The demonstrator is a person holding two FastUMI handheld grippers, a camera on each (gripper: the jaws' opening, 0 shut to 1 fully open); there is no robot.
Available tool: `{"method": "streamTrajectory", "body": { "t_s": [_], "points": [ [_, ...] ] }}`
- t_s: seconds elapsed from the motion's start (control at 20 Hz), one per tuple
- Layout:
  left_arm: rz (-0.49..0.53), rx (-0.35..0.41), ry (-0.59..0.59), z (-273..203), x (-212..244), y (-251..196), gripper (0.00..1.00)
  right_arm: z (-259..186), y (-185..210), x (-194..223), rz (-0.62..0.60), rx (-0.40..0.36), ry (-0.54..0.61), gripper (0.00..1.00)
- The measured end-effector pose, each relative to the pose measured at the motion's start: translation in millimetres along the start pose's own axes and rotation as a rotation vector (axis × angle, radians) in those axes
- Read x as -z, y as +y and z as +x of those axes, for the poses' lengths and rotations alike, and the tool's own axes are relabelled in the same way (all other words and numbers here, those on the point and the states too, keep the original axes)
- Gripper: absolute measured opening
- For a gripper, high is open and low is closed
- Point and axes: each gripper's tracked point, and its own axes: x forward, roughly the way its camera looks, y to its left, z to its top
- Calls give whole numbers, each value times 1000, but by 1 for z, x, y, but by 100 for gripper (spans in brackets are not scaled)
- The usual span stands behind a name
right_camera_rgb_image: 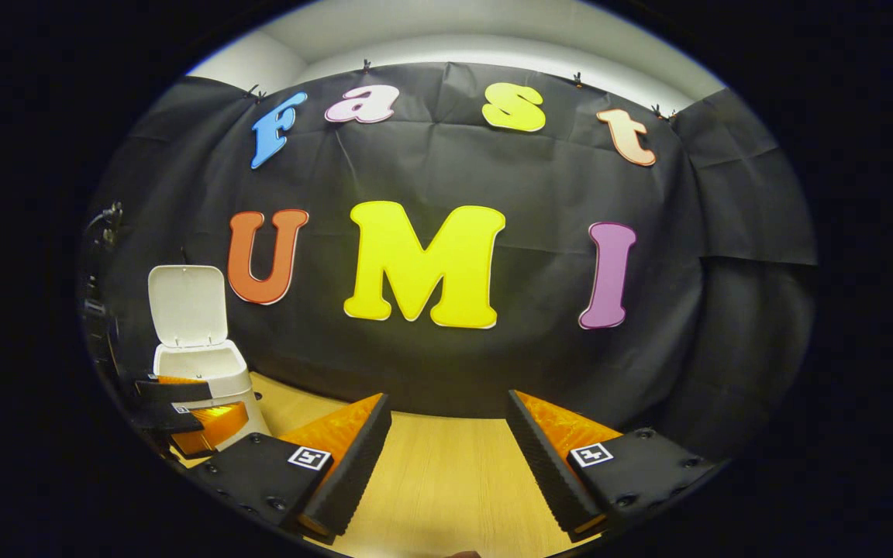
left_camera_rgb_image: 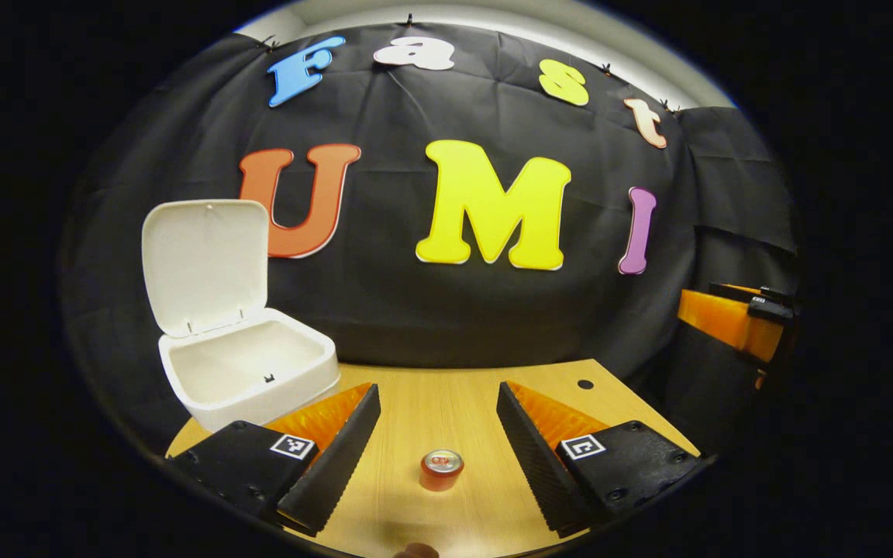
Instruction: Press the lid of the desktop garbage bin to open it, pick up the crumpled paper on the desktop and throw it into the bin, then pick up the pop can on the desktop and drop it into the bin, and finally close the garbage bin lid.
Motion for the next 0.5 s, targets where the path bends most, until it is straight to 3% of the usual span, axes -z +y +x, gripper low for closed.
{"method": "streamTrajectory", "body": {
  "t_s": [0.25, 0.5],
  "points": [
    [-18, 34, 180, 37, 55, -6, 100, 3, -28, 13, 18, 51, 29, 92],
    [-19, 32, 339, 65, 105, -3, 100, -1, -41, 25, 12, 78, 52, 95]
  ]
}}
